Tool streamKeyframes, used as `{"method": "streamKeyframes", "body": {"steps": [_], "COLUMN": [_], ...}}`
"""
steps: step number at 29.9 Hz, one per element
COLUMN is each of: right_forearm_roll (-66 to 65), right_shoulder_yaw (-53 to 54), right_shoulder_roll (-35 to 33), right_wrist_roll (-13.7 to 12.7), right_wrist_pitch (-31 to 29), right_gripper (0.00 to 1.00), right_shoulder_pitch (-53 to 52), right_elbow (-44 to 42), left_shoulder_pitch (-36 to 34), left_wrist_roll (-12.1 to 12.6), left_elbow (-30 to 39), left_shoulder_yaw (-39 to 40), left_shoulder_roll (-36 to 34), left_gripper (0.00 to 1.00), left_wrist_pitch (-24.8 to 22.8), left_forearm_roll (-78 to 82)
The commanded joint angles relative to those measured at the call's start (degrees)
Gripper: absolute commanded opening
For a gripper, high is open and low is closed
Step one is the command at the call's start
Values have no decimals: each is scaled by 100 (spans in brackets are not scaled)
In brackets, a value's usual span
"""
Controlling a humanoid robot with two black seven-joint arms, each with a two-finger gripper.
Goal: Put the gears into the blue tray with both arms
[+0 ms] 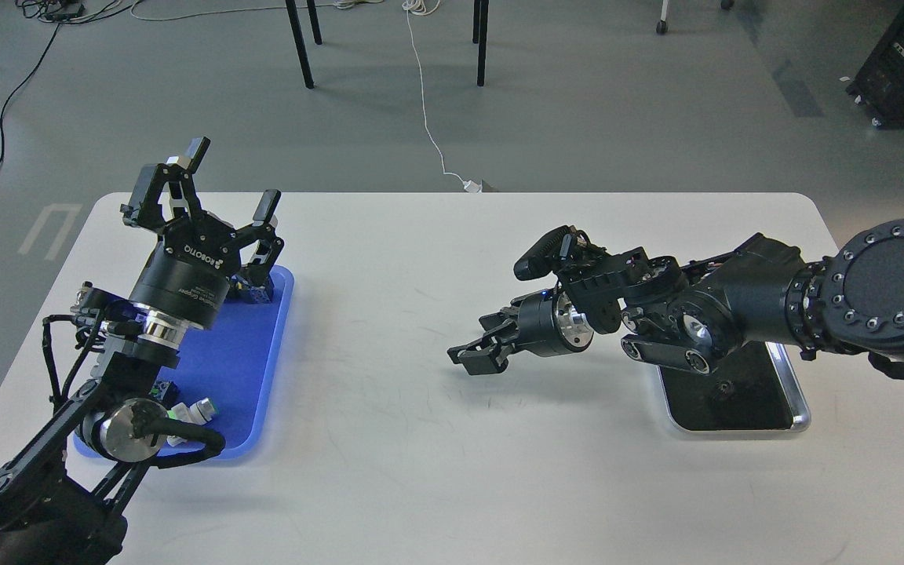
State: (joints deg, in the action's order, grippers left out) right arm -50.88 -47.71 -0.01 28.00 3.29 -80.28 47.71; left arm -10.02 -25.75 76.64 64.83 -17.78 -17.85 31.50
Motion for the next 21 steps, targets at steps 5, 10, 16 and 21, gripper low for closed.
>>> {"method": "streamKeyframes", "body": {"steps": [5, 10, 16, 21], "right_forearm_roll": [184, 184, 262, 1814], "right_shoulder_yaw": [1858, 4397, 7158, 8022], "right_shoulder_roll": [-955, -2028, -2153, -2153], "right_wrist_roll": [0, 0, 0, 0], "right_wrist_pitch": [5, -13, -57, -66], "right_gripper": [96, 98, 98, 98], "right_shoulder_pitch": [344, 1697, 3464, 4134], "right_elbow": [308, 353, 300, 353], "left_shoulder_pitch": [0, 0, 0, 0], "left_wrist_roll": [-18, -18, -9, -18], "left_elbow": [0, 0, 0, 0], "left_shoulder_yaw": [-5, -14, -66, -154], "left_shoulder_roll": [-59, -103, -50, -15], "left_gripper": [98, 98, 98, 98], "left_wrist_pitch": [-61, -359, -395, -413], "left_forearm_roll": [5, 5, 101, 1013]}}
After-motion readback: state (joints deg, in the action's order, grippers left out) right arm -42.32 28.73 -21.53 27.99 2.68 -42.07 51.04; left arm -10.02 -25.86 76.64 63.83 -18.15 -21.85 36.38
